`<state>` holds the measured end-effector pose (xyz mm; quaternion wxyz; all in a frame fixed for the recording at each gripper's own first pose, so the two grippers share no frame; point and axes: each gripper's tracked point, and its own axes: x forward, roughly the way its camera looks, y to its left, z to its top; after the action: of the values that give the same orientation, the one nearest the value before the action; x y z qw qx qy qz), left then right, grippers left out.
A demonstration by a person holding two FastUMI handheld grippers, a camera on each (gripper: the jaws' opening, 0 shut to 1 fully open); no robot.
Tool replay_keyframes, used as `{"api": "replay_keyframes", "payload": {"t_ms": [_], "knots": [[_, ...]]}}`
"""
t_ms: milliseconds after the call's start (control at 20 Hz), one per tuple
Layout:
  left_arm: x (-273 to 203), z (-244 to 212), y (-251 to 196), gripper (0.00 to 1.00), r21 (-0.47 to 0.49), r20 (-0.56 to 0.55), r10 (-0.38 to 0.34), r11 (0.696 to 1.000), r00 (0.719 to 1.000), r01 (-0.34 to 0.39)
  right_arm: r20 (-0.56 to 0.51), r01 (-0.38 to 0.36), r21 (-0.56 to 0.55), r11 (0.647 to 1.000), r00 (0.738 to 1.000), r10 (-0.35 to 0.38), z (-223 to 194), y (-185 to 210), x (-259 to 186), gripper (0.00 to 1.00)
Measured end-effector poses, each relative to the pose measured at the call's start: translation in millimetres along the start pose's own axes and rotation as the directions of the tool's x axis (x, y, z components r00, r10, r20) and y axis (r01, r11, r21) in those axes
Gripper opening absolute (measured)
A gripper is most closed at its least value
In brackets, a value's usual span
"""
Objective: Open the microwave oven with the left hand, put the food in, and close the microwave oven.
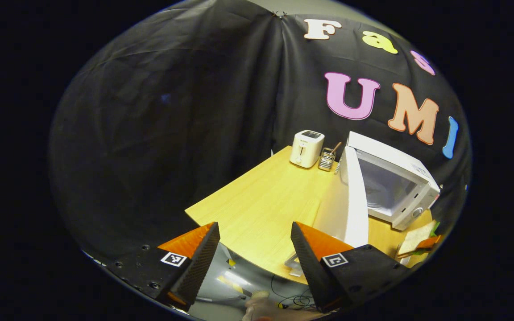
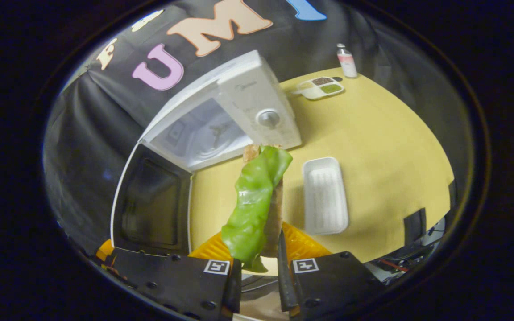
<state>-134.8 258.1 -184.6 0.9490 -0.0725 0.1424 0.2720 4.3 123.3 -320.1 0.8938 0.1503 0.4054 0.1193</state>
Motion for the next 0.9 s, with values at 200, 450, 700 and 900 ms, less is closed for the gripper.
{"api": "replay_keyframes", "payload": {"t_ms": [200,450,700,900], "knots": [[20.9,2.6,1.4,0.94,0.011,-0.008,-0.066,0.998,0.998,0.066,0.039,-0.105,0.106,0.989,0.994,0.102,-8.2,64.2,30.4,0.37],[43.2,2.3,7.0,0.94,0.014,-0.038,-0.127,0.992,0.991,0.127,0.095,-0.201,0.191,0.961,0.978,0.186,-2.5,122.1,74.2,0.37],[64.2,3.2,18.0,0.94,0.032,-0.073,-0.131,0.990,0.989,0.134,0.159,-0.204,0.173,0.964,0.971,0.177,12.0,153.9,113.6,0.36],[78.1,0.3,17.1,0.94,0.040,-0.099,-0.153,0.987,0.983,0.157,0.204,-0.194,0.197,0.961,0.967,0.153,32.6,163.4,151.2,0.36]]}}
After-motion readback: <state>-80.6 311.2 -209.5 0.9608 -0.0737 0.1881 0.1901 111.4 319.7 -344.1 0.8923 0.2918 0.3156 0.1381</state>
